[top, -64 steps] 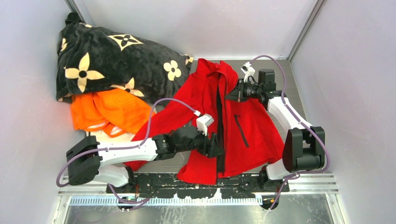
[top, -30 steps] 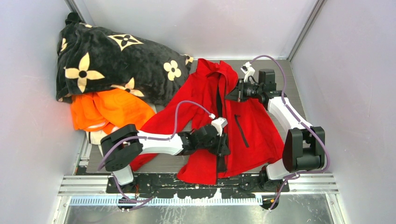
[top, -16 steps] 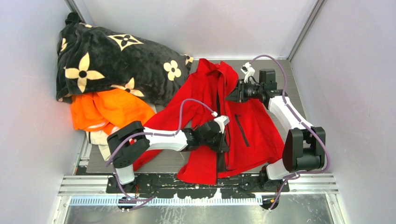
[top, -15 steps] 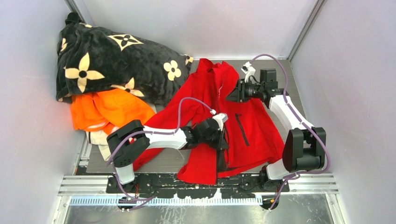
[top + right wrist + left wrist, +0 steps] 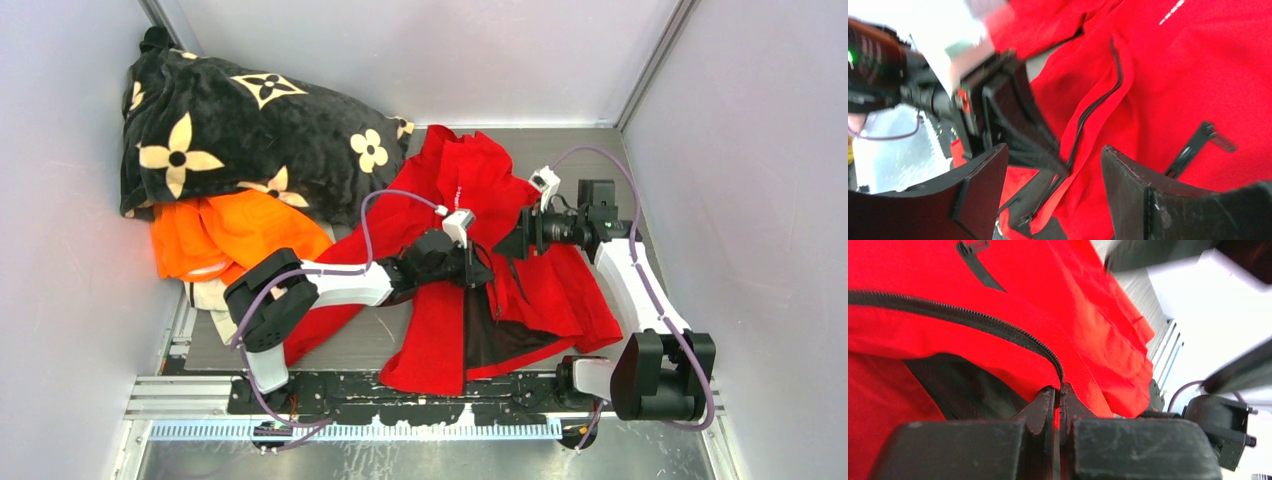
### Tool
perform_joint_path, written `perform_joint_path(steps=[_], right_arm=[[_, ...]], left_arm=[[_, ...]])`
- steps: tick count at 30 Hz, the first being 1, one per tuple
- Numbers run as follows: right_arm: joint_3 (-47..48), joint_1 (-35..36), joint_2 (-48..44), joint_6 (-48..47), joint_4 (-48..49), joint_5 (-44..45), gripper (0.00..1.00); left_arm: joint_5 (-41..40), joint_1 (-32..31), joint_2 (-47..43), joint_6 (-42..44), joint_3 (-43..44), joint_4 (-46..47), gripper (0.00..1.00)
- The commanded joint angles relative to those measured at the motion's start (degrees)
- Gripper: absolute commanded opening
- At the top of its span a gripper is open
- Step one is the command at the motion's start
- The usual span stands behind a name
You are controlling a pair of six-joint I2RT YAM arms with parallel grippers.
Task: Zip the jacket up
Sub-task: Adjust the zipper on the jacket, then adjust the jacket at the center of the board.
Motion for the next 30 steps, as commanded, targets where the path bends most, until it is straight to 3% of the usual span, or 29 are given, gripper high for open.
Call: perform_joint_path(steps=[1,8,12,23,30], right_arm=[[-3.00,0.16,-2.48,-6.36,-3.76,-5.37,0.72],[-3.69,0.91,-1.74,-12.15,-8.49,-1.16,0.51],[-3.35,2.72,0.21,-13.02,-9.26,2.38,0.45],[-1.58,6.39,2.69,-12.99,-10.15,9.83,0.41],[3.73,5.36,-1.58,-19.52,-19.95,3.51,0.46]], left_arm=[[-4.39,1.53,-0.60,1.17,0.31,10.27,0.00],[-6.45,2.27,0.80,0.70,2.11,10.33,0.00],[-6.34,2.36,1.35,0.16,2.91,10.33,0.00],[-5.44,2.65,0.69,-0.98,2.55,11.12,0.00],[-4.41,2.76,0.47,-1.60,2.02,11.99,0.00]])
